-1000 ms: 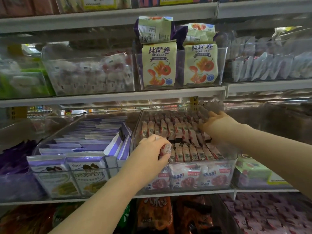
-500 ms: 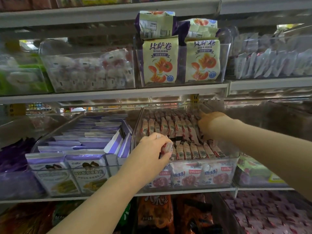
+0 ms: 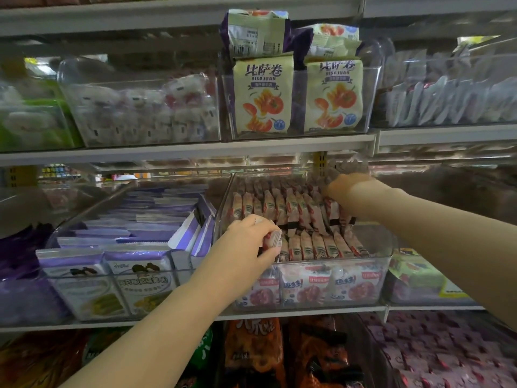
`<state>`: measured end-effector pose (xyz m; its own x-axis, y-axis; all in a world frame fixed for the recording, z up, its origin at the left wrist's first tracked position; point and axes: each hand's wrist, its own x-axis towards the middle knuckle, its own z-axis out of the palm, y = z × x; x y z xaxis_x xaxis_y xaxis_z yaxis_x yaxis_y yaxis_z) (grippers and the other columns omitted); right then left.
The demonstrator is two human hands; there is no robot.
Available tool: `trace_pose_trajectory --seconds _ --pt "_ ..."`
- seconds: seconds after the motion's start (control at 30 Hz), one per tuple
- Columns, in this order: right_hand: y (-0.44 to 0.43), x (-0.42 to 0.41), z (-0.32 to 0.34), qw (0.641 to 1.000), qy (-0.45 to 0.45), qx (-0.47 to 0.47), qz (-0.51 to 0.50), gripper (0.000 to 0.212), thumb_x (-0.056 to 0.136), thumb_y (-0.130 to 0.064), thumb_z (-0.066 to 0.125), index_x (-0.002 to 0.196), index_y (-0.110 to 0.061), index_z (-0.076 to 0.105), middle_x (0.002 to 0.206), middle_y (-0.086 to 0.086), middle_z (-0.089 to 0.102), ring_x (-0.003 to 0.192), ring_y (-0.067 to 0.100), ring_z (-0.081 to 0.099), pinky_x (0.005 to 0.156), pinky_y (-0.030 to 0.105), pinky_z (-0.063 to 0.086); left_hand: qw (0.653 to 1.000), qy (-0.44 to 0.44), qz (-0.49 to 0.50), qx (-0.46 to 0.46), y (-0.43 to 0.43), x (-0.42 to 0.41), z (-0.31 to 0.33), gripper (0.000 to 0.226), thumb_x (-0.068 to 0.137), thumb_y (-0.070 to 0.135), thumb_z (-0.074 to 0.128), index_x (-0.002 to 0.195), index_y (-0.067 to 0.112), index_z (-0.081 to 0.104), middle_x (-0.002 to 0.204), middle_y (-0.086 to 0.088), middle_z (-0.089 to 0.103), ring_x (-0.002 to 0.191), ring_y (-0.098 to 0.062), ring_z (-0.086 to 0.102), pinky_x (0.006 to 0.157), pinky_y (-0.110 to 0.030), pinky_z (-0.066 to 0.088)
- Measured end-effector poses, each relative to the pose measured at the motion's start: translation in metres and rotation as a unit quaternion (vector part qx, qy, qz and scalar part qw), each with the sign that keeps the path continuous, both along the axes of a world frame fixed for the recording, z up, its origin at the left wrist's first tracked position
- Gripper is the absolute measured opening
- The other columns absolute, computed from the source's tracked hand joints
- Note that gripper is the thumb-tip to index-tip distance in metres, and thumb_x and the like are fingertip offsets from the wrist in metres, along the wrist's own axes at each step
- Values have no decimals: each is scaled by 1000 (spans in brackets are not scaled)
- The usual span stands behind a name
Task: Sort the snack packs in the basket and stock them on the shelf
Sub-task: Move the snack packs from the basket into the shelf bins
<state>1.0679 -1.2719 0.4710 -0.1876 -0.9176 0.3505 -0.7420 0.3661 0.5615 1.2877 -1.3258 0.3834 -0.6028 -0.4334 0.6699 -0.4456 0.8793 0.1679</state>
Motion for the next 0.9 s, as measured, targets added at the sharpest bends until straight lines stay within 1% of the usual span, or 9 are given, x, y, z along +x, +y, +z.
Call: trace_pose_trajectory --seconds 0.1,0.2,0.27,0.4,0.5,0.6,0.7,0.8,0.9 --pt "5 -6 -3 1000 -5 -11 20 45 87 -3 56 130 -16 54 116 8 60 95 26 61 69 29 46 1000 3 0 -5 -1 1 -1 36 95 33 55 131 32 52 132 16 47 121 -6 42 96 -21 40" --pt "20 -9 -3 993 -81 -57 65 47 84 -10 60 130 -21 55 115 6 62 100 26 60 83 33 53 1000 4 -1 -12 -1 1 -1 37 95 34 56 132 32 51 133 16 47 122 -5 42 98 -22 40" --pt "27 -4 -5 980 -151 -93 93 52 84 -19 66 134 -18 53 121 8 62 106 27 59 90 35 52 1000 4 1 -19 -2 1 -2 38 94 34 56 132 32 51 133 17 47 122 -5 42 100 -23 41" --pt "31 10 -16 961 -255 -74 74 52 89 -27 63 134 -8 46 126 11 57 107 25 58 89 32 51 1000 6 0 -28 -2 1 -4 39 94 34 57 132 32 51 133 17 47 123 -5 42 101 -25 42" --pt "28 14 -27 958 -281 -43 42 43 95 -17 53 134 -4 42 125 13 56 109 27 57 91 33 50 999 8 1 -32 -3 0 -5 37 94 34 57 131 33 51 133 17 47 122 -5 42 99 -21 40" --pt "20 15 -35 945 -320 -55 37 35 94 -5 48 129 -3 44 118 14 57 103 27 58 82 29 48 999 6 1 -36 -5 0 -6 36 94 34 57 130 32 52 132 17 48 121 -5 43 97 -21 40" --pt "8 16 -42 935 -344 -69 42 43 92 -2 48 134 -2 38 123 16 55 108 29 55 84 31 46 999 6 0 -33 -5 0 -6 33 94 33 57 127 32 54 130 18 48 120 -4 42 94 -18 38" --pt "6 14 -44 929 -361 -71 39 53 93 -4 49 142 -3 31 132 17 49 120 30 48 93 32 44 1000 -2 -1 -29 -2 2 -4 34 93 33 58 127 30 55 130 17 48 121 -5 42 96 -18 36" --pt "17 16 -46 928 -344 -117 77 61 94 -13 51 149 -15 24 154 18 23 142 35 24 112 43 32 998 -26 7 -51 0 10 0 41 92 34 60 132 30 52 133 16 47 123 -5 42 100 -23 40"
